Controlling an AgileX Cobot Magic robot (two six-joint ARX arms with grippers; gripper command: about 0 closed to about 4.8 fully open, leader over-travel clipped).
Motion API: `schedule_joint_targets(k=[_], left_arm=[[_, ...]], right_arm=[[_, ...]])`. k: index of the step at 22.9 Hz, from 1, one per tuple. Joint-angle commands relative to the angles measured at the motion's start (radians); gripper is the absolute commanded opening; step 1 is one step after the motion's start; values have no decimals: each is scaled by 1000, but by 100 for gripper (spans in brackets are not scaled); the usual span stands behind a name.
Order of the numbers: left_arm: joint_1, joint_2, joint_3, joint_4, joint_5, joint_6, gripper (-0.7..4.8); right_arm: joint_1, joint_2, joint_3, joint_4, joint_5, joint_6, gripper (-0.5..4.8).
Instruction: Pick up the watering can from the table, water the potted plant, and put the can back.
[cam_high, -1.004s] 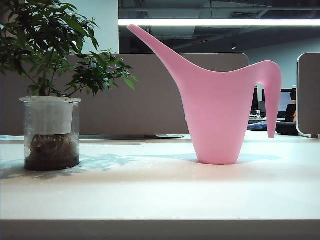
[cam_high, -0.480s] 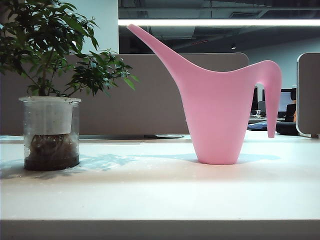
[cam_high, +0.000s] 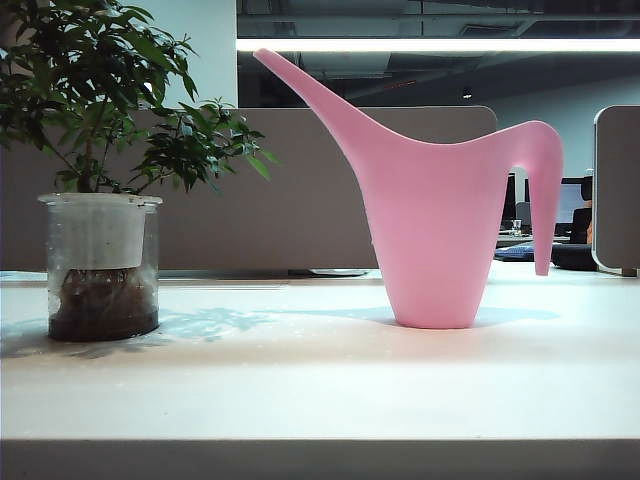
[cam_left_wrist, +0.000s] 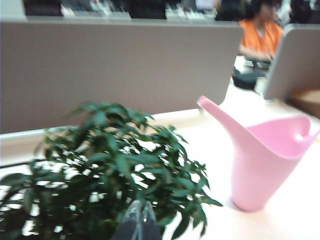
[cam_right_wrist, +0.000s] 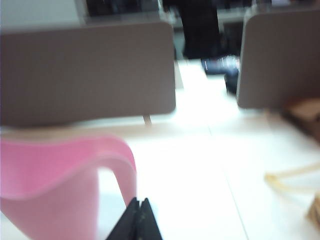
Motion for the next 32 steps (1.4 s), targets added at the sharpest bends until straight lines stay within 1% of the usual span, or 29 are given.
schedule_joint_targets(k=[1,3,4,5,6,7,8,10,12,15,17,19,27,32], left_arm=[[-34,31,28,-32,21,33,-5],[-62,40,28,-55,20,48,-5],[-77,43,28,-65,20,51,-5],[-96,43,28,-78,16,59,-5],[-117,43,28,-87,13,83,-5],[-125,43,28,-86,14,87,-5],[-125,42,28,-85,17,87,-5],[-125,42,28,-84,17,87,-5],[-125,42,28,-85,17,87,-5],[-126,39,28,-84,17,83,-5],[-155,36,29,-83,17,83,-5],[-169,35,34,-83,18,84,-5],[-172,36,77,-83,20,83,-5],[-172,36,80,-85,5,83,-5]], right_arm=[[0,134,7,9,9,-51,-2],[0,225,7,32,-3,-56,1],[0,267,7,47,-13,-56,14],[0,315,7,66,-23,-55,62],[0,388,7,99,-72,-55,190],[1,462,7,143,-136,-50,307],[2,498,7,167,-156,-42,316],[3,555,7,217,-178,-41,316],[3,610,7,277,-178,-43,320],[3,682,7,380,-177,-44,371],[3,784,7,537,-175,-45,373],[3,841,7,619,-179,-45,373],[3,1032,7,868,-182,-44,373],[3,1127,8,1014,-216,-44,372]])
